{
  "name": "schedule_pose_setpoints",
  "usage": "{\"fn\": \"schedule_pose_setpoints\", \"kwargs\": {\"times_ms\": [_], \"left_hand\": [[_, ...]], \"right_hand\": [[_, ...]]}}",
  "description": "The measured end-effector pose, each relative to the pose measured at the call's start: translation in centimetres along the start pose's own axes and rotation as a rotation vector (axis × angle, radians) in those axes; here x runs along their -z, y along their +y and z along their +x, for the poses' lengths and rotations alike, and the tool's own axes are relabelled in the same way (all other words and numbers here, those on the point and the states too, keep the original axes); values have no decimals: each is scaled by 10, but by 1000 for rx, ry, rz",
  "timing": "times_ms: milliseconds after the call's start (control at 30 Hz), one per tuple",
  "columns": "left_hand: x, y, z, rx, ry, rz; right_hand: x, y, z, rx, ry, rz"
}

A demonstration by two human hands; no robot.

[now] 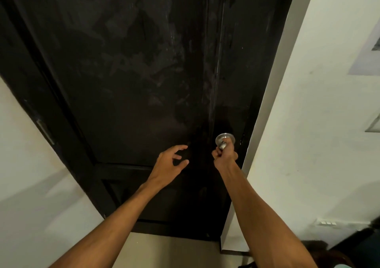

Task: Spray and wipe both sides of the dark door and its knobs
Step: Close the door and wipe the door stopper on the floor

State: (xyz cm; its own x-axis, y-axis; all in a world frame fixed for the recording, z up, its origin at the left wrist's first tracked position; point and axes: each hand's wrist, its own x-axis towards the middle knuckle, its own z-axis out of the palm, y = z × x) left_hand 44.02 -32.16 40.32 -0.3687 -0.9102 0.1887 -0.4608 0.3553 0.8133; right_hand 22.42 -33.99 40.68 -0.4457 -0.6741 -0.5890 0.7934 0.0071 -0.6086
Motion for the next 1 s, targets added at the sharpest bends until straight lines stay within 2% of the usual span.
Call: {"fn": "schedule_pose_setpoints", "kwargs": {"times_ms": [200, 367, 433, 500, 600, 700, 767, 1000], "left_hand": [[2, 3, -3, 17, 28, 43], [3, 4, -13, 35, 67, 75], [2, 5, -15, 37, 78, 87], [1, 8, -20, 30, 101, 106], [5, 11, -32, 19, 138, 149], [18, 9, -46, 18, 160, 170], [29, 8, -56, 34, 174, 170], [80, -9, -117, 156, 310, 258]], "right_hand": [[4, -2, 0, 78, -56, -149], [16, -11, -1, 32, -179, -219], [17, -12, 0, 63, -155, -331], [19, -10, -3, 209, -41, -606], [23, 6, -20, 612, 118, -1040], [24, 27, -41, 974, 65, -1181], [21, 40, -53, 1062, -44, -1268], [3, 102, -93, 1105, -390, -1381]]}}
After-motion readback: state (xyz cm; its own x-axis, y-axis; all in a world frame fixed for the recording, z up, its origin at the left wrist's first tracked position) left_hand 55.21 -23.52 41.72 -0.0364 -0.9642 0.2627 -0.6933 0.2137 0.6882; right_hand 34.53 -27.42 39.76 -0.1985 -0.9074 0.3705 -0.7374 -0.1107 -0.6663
